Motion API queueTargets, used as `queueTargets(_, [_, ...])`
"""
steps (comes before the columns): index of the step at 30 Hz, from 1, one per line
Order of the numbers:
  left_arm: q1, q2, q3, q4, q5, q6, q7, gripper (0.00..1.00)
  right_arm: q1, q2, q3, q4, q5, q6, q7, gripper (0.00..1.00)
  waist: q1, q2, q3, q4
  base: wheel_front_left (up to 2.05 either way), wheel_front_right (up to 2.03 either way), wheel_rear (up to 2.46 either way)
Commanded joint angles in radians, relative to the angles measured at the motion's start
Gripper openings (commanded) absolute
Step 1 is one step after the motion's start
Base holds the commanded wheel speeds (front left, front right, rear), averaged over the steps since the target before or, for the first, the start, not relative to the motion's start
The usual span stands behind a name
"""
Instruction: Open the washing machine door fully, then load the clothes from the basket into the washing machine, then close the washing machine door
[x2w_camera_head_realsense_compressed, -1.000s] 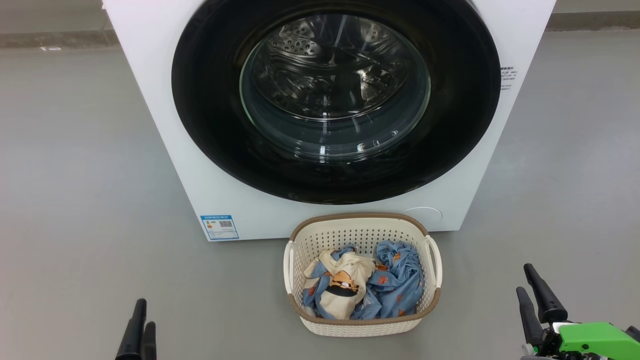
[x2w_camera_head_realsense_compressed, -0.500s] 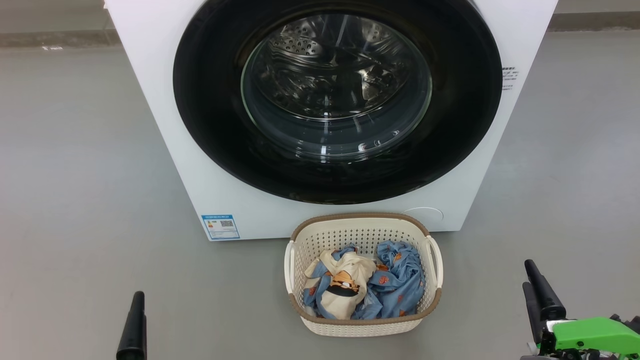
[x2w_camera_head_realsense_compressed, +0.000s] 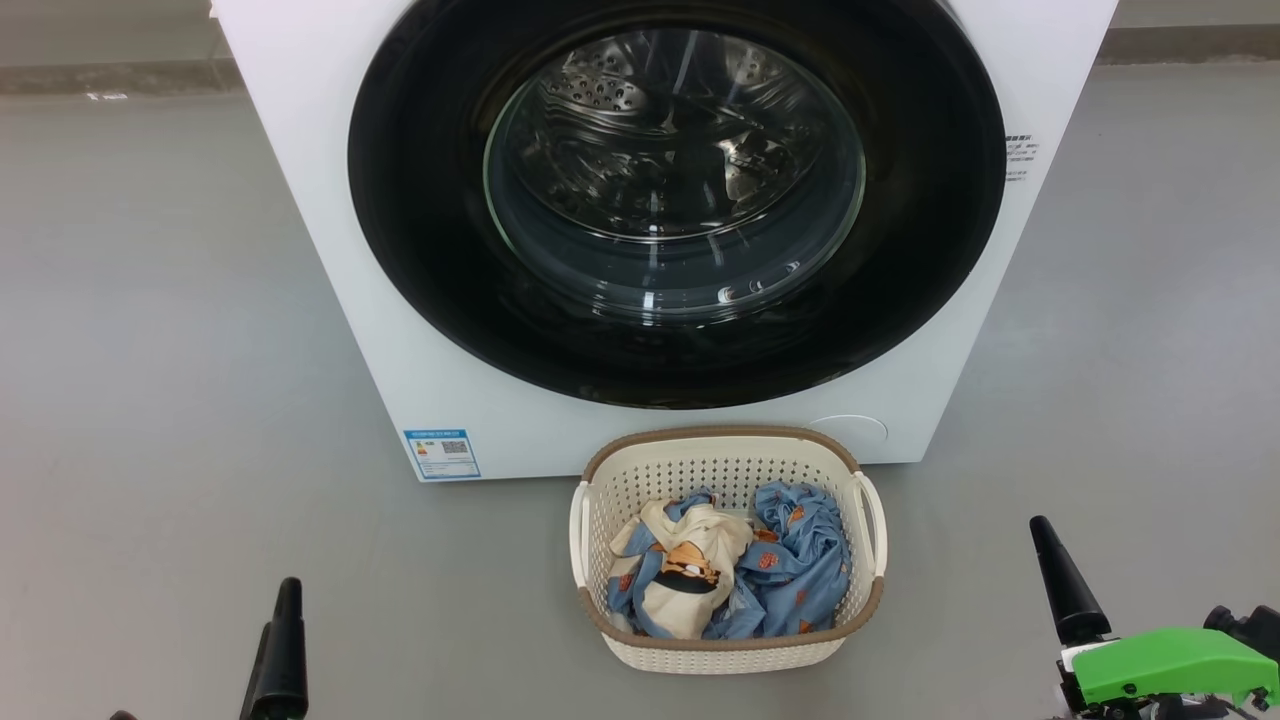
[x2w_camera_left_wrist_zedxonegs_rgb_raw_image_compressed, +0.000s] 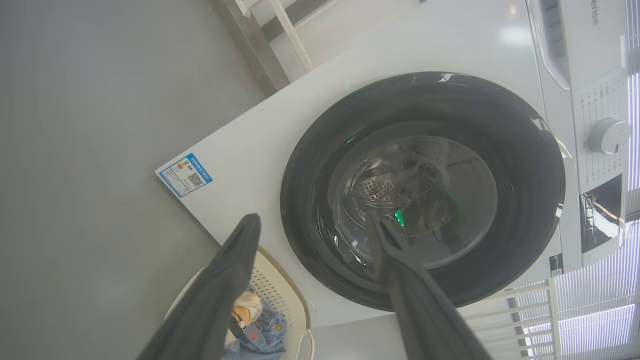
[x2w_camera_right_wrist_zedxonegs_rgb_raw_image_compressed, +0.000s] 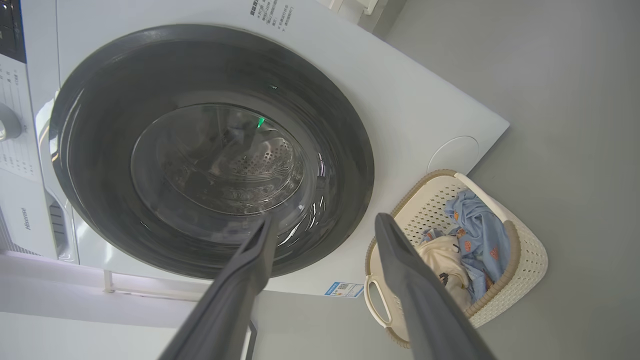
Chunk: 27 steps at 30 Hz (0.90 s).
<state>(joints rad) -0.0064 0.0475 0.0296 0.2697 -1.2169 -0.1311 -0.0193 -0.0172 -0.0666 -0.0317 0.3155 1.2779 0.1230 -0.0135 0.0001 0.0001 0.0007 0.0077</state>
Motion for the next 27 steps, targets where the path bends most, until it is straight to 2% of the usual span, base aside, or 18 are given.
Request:
queueTargets(1, [-0.027, 0.02, 0.011, -0.036, 0.041, 0.0, -0.013, 1.0, -0.054, -0.023, 0.016, -0.03, -0.047, 0.004, -0.013, 1.0, 0.0, -0.0001, 0.0, 0.0, 0.0, 0.0, 0.0])
queueTargets(13, [-0.028, 0.021, 0.019, -0.041, 0.241, 0.0, -0.05, 1.0, -0.061, -0.044, 0.051, -0.025, -0.237, 0.004, -0.051, 1.0, 0.0, -0.0001, 0.005, 0.001, 0.0, 0.0, 0.0])
queueTargets(27, [-0.033, 0.024, 0.017, -0.042, 0.416, 0.0, -0.09, 1.0, -0.071, -0.06, 0.086, -0.019, -0.402, 0.005, -0.092, 1.0, 0.0, -0.0001, 0.007, 0.004, 0.0, 0.0, 0.0])
